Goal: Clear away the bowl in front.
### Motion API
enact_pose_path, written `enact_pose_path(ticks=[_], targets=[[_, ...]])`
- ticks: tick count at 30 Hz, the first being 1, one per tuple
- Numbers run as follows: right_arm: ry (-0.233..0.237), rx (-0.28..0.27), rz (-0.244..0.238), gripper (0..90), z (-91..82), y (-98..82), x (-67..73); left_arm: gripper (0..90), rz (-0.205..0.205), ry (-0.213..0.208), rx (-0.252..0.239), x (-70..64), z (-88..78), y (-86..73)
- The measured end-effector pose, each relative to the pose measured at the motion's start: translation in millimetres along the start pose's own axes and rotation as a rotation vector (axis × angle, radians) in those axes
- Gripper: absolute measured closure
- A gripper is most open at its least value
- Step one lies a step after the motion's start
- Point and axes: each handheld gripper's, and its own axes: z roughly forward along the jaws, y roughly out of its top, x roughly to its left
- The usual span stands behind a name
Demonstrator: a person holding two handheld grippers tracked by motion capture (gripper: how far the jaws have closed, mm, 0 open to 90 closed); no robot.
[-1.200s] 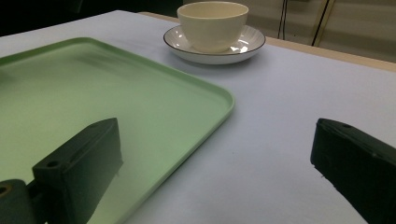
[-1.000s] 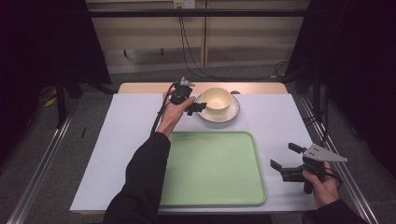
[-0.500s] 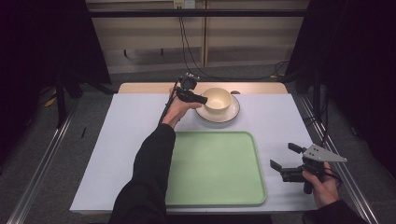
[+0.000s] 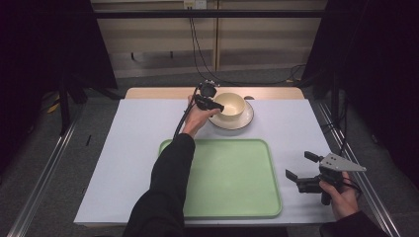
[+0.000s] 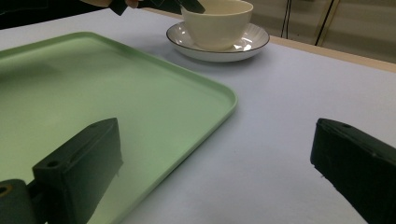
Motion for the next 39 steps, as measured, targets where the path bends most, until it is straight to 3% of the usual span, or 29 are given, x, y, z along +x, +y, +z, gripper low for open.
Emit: enact_pose_path(ticks=[5, 6, 8, 11, 13, 15, 19, 25, 27, 31, 32, 35, 37, 39], targets=[[-0.007, 0.003, -0.002, 1.5, -0.3, -0.1, 0.1, 42.4, -0.048, -0.040, 0.011, -0.2, 8.7, -3.4], [-0.007, 0.003, -0.002, 1.5, -0.2, -0.2, 0.2, 44.0, -0.055, -0.022, 0.003, -0.9, 8.7, -3.6], [-0.005, 0.003, 0.002, 1.5, -0.1, -0.2, 0.7, 49.6, -0.076, -0.033, 0.006, -1.8, 9.6, -2.8], [-0.007, 0.007, 0.003, 1.5, 0.1, -0.4, 0.8, 54.9, -0.056, -0.023, 0.030, -1.7, 8.3, -1.4], [-0.006, 0.006, -0.002, 1.5, 0.0, -0.4, 0.5, 63.1, -0.101, -0.025, 0.049, 1.2, 7.2, -1.0], [-0.006, 0.006, -0.001, 1.5, 0.0, -0.3, 0.5, 65.4, -0.095, -0.016, 0.065, 1.7, 6.9, -1.0], [-0.010, 0.005, -0.003, 1.5, 0.5, -0.5, 0.7, 72.8, -0.128, -0.031, 0.081, 4.4, 9.1, -2.8], [-0.005, 0.009, 0.003, 1.5, 1.1, -0.8, 1.1, 77.5, -0.134, -0.027, 0.090, 3.1, 10.9, -0.8], [-0.005, 0.007, -0.004, 1.5, 0.6, -0.8, 0.8, 78.7, -0.144, -0.043, 0.094, 4.1, 11.3, -1.3], [-0.005, 0.008, -0.001, 1.5, 0.7, -0.8, 1.1, 75.2, -0.148, -0.023, 0.120, -1.0, 14.3, -3.4], [-0.005, 0.008, 0.000, 1.5, 0.8, -0.7, 1.0, 75.6, -0.174, -0.026, 0.113, -1.7, 14.7, -4.2], [-0.005, 0.007, -0.004, 1.5, 0.7, -0.7, 0.8, 81.1, -0.176, -0.027, 0.124, -0.8, 14.5, -4.3], [-0.011, 0.005, -0.002, 1.5, 0.7, -0.7, 0.9, 83.3, -0.224, -0.053, 0.103, 1.7, 15.3, -5.0], [-0.005, 0.010, -0.002, 1.5, 0.6, -0.7, 0.9, 83.8, -0.233, -0.062, 0.112, 2.3, 15.0, -4.5]])
